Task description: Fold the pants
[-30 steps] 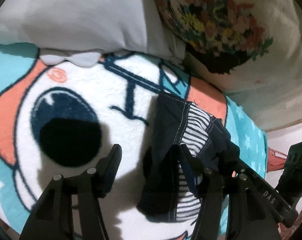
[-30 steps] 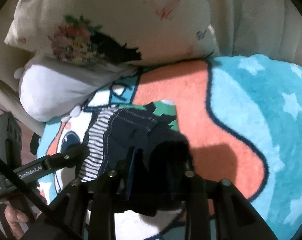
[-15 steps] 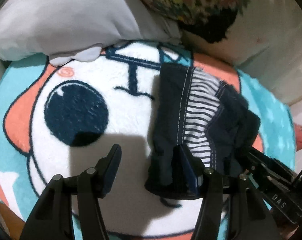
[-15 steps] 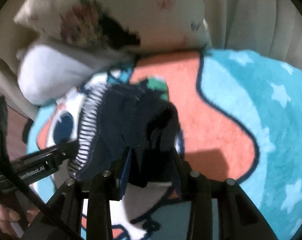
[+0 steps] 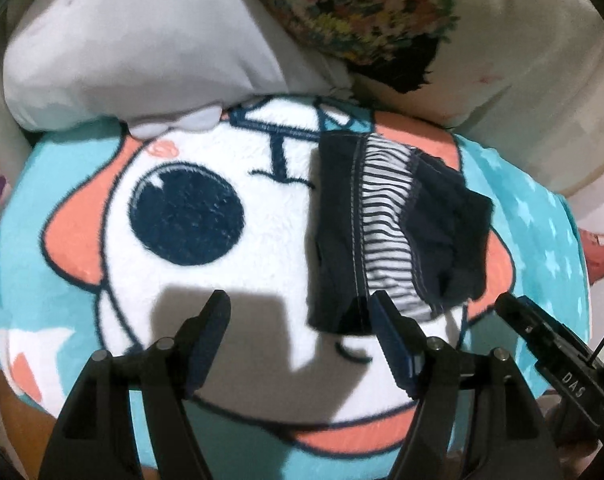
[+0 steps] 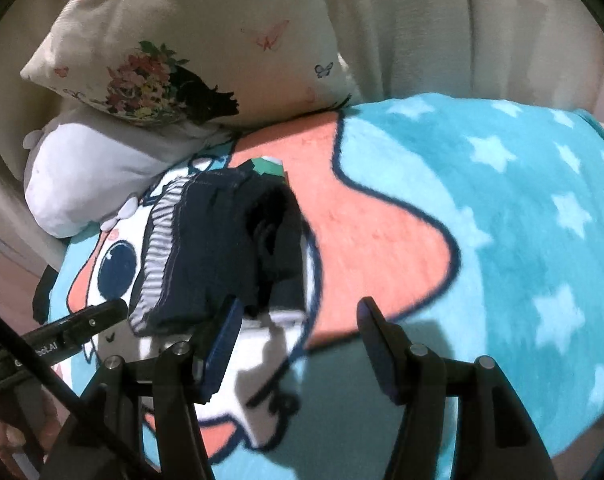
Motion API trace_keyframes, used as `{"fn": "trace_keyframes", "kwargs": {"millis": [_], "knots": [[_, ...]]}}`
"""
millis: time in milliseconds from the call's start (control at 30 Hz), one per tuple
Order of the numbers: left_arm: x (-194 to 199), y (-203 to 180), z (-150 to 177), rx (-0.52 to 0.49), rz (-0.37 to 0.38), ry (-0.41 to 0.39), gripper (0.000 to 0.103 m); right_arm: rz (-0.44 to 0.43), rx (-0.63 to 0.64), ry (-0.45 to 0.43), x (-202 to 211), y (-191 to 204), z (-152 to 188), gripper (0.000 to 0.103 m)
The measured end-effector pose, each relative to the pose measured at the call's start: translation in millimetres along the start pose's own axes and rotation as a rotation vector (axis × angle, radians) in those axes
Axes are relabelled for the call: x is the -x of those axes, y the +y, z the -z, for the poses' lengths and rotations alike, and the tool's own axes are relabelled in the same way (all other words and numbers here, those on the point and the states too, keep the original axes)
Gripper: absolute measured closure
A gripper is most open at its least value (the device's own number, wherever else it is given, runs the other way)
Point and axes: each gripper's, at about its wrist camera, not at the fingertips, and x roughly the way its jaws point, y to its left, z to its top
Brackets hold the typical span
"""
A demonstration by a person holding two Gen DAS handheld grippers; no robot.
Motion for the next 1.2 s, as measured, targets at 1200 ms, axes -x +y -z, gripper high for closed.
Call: {"fn": "trace_keyframes", "kwargs": {"millis": [1200], "knots": [[20.1, -10.0, 47.5, -0.360, -0.141, -0.113, 0.000, 0.179, -0.048, 0.060, 6.5, 41.7, 75.7, 0.035]]}}
